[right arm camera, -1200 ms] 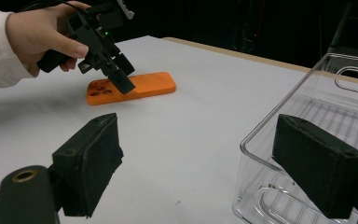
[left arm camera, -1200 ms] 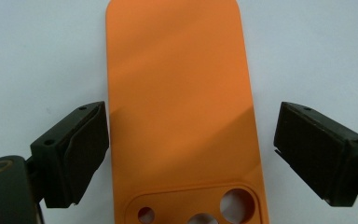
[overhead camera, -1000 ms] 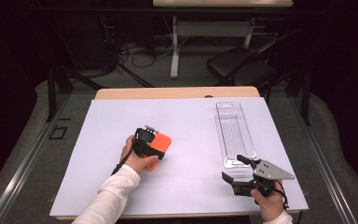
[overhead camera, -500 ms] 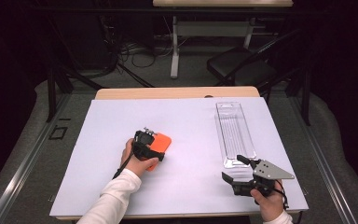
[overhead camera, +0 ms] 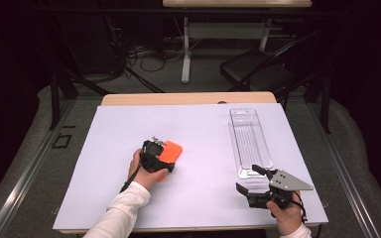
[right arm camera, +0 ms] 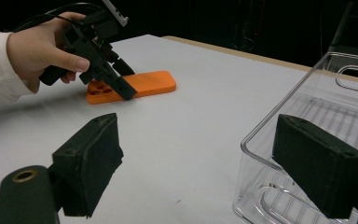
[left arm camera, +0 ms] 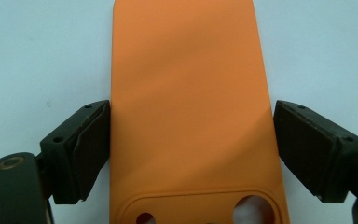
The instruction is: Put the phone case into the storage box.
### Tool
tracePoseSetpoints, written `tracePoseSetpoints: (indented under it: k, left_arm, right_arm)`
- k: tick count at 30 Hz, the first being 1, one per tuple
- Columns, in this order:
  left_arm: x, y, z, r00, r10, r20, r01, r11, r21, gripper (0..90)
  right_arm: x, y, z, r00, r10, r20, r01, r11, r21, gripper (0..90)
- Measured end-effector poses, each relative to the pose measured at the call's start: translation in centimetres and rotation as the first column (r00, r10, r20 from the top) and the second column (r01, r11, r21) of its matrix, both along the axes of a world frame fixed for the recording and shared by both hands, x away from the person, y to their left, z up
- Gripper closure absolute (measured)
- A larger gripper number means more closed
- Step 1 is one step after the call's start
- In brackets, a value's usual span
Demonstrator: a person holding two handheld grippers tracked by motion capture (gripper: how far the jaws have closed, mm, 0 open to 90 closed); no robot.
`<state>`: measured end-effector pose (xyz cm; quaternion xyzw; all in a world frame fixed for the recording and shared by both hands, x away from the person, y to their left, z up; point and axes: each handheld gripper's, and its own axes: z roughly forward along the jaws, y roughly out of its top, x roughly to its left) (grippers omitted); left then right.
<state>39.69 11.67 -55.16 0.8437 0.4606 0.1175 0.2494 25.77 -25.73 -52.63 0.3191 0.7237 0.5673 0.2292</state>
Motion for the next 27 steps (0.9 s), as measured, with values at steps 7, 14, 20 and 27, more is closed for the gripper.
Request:
tracePoseSetpoints:
  k: [7,14,20,27]
  left_arm:
    - [-0.04,-0.05,-0.06,0.9998,0.019,-0.001,-0.019,0.9998,-0.005,13.9]
    - [-0.02,-0.09,-0.05,0.9997,0.025,-0.004,-0.025,0.9997,-0.003,13.9]
    - [0.00,-0.08,-0.05,0.9997,0.022,-0.006,-0.022,0.9997,-0.005,14.0]
    - [0.01,-0.08,-0.04,0.9998,0.021,-0.005,-0.021,0.9998,-0.004,14.0]
  right_arm:
    - [-0.02,0.03,0.00,1.0000,0.001,-0.001,-0.001,1.000,0.000,14.4]
    - [-0.01,0.01,-0.02,1.0000,0.001,0.000,-0.001,1.000,-0.002,14.4]
    - [-0.01,0.04,-0.02,1.0000,0.002,-0.002,-0.002,1.000,-0.002,14.4]
    - [0.00,0.03,-0.02,1.0000,0.002,-0.001,-0.002,1.000,-0.003,14.4]
